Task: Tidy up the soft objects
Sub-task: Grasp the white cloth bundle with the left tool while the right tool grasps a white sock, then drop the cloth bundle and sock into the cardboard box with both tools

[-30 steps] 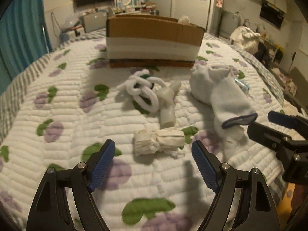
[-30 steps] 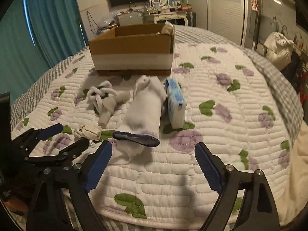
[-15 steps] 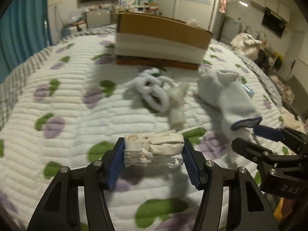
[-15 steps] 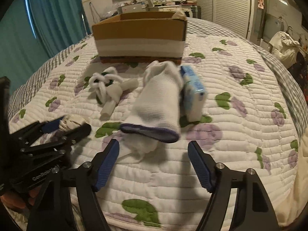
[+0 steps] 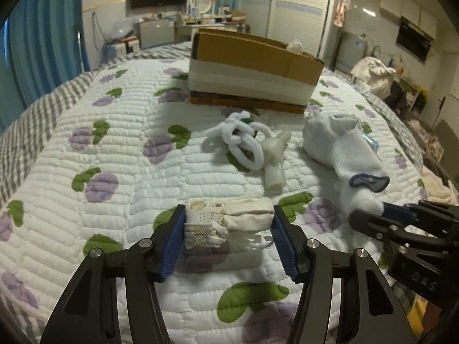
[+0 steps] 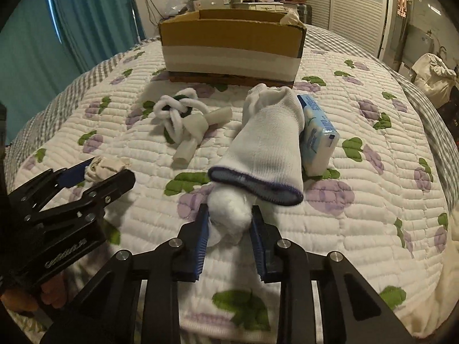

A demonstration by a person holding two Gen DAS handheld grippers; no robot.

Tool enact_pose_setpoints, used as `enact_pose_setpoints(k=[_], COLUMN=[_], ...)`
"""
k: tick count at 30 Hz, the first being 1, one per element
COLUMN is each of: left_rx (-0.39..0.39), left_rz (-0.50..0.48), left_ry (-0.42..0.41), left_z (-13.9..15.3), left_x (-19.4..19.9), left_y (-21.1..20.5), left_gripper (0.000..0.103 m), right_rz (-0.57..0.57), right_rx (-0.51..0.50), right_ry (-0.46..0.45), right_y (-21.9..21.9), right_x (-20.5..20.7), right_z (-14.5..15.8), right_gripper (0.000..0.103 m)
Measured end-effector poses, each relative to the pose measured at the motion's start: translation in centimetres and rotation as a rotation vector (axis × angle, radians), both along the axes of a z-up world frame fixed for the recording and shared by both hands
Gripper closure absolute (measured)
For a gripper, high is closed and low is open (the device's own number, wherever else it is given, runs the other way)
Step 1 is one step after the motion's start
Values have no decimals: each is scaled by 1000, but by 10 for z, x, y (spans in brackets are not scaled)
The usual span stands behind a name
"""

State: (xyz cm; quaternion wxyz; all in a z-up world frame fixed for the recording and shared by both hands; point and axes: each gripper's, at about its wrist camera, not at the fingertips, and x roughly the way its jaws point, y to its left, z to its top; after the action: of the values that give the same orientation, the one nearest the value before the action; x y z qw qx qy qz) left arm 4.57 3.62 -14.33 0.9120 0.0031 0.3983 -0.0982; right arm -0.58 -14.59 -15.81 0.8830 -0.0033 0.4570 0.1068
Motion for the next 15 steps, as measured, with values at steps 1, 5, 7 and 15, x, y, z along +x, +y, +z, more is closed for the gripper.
enact_pose_setpoints(k=[1,5,7,15], left_rx=[3,17,24,16], left_rz=[3,15,19,28], left_ry=[-3,-25,-41,-81], left_z=[3,18,28,61], left_x=[-2,-11,-17,-14], left_y=[0,1,1,-9], left_gripper=[46,46,46,46], right_rz=[6,36,50,91], right_rx=[1,23,35,91], right_ry=[-7,-54,-86,-199], right_y=[1,5,6,-1], right_x=[-3,-17,-22,-15], right_z=[3,23,35,83], right_gripper=[76,76,76,76])
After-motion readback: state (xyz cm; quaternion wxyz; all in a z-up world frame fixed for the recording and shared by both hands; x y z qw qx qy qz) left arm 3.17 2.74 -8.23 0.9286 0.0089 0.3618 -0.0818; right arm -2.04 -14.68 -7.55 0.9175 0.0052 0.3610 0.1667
